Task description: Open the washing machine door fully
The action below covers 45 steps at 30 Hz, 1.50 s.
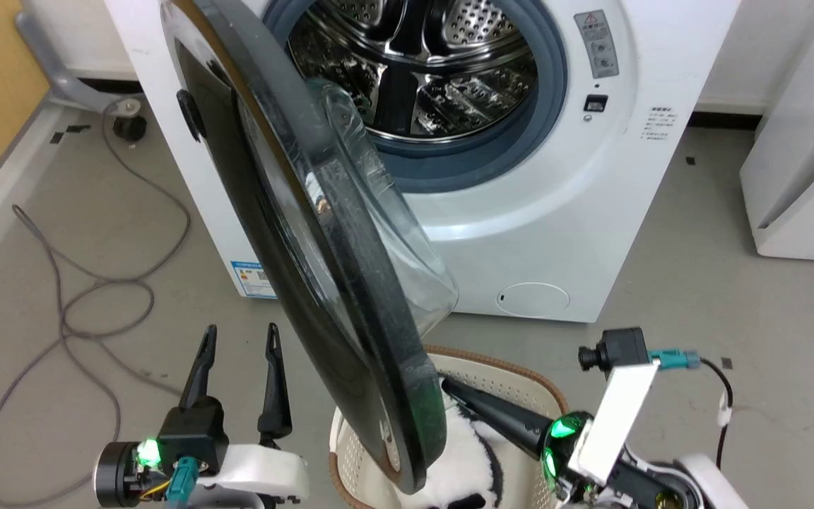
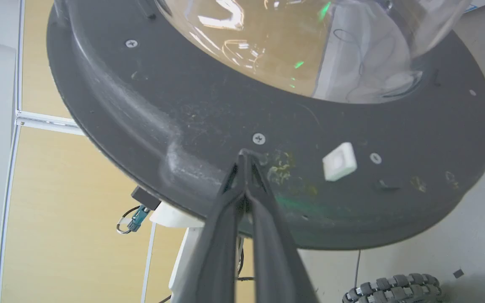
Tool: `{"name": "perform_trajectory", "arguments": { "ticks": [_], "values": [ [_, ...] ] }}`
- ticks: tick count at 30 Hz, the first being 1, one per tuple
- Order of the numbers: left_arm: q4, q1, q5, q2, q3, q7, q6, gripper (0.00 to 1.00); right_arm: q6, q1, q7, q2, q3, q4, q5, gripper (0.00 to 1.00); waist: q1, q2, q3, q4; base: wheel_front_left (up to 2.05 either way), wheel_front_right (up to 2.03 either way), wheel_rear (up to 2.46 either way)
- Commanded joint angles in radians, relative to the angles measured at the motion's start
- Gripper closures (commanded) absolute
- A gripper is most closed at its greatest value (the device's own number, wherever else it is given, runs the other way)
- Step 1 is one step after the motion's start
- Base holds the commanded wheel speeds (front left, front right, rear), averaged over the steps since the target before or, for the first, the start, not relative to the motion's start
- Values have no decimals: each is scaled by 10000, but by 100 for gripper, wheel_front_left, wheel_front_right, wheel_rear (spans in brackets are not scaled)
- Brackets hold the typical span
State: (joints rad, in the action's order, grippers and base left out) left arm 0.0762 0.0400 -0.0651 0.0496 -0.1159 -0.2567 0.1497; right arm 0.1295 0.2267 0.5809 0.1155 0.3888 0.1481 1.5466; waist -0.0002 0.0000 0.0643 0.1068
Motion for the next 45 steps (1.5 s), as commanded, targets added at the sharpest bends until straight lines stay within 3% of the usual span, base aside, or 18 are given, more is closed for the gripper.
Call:
{"name": "perform_trajectory", "arguments": {
  "ticks": [1, 5, 10, 17, 19, 22, 28, 30, 36, 44, 45],
  "values": [
    [35, -125, -34, 6, 25, -51, -35, 0, 12, -160, -64, -46, 12, -88, -47, 100, 2, 0, -39, -16, 0, 0, 0],
    [78, -236, -49, 6, 38, -51, -47, 0, 12, -511, -1323, 49, -272, -611, -663, 100, 2, 0, -191, -65, 0, 0, 0],
    [84, -384, -53, 6, 117, -51, -54, 0, 12, -621, -3812, 258, -783, -1036, -1754, 100, 2, 0, -342, -189, 0, 0, 0],
    [125, -460, 1, 6, 213, -51, -111, 0, 12, -587, -7666, 1125, -848, -1185, -3713, 100, 2, 0, -492, -332, 0, 0, 0],
    [123, -484, 11, 6, 255, -51, -119, 0, 12, -598, -8243, 1390, -970, -1114, -4514, 100, 2, 0, -533, -374, 0, 0, 0],
    [90, -557, 20, 6, 317, -51, -105, 0, 12, -615, -8413, 1469, -1773, -1120, -6440, 100, 2, 0, -584, -464, 0, 0, 0],
    [55, -630, 64, 6, 398, -51, -114, 0, 12, -1191, -8423, 782, -3375, -2056, -11439, 100, 2, 0, -624, -572, 0, 0, 0],
    [46, -622, 81, 6, 407, -51, -117, 0, 12, -1460, -8424, 395, -3650, -2180, -12453, 100, 2, 0, -621, -589, 0, 0, 0],
    [32, -590, 98, 6, 414, -51, -126, 0, 12, -2234, -8425, -170, -4262, -2093, -14205, 100, 2, 0, -607, -594, 0, 0, 0],
    [83, -566, 96, 6, 419, -51, -126, 0, 12, -2834, -8426, -580, -4648, -1586, -14649, 100, 2, 0, -619, -532, 0, 0, 0],
    [88, -567, 94, 6, 421, -51, -132, 0, 12, -2881, -8426, -597, -4620, -1507, -14653, 73, 2, 0, -623, -528, 0, 0, 0]
  ]
}}
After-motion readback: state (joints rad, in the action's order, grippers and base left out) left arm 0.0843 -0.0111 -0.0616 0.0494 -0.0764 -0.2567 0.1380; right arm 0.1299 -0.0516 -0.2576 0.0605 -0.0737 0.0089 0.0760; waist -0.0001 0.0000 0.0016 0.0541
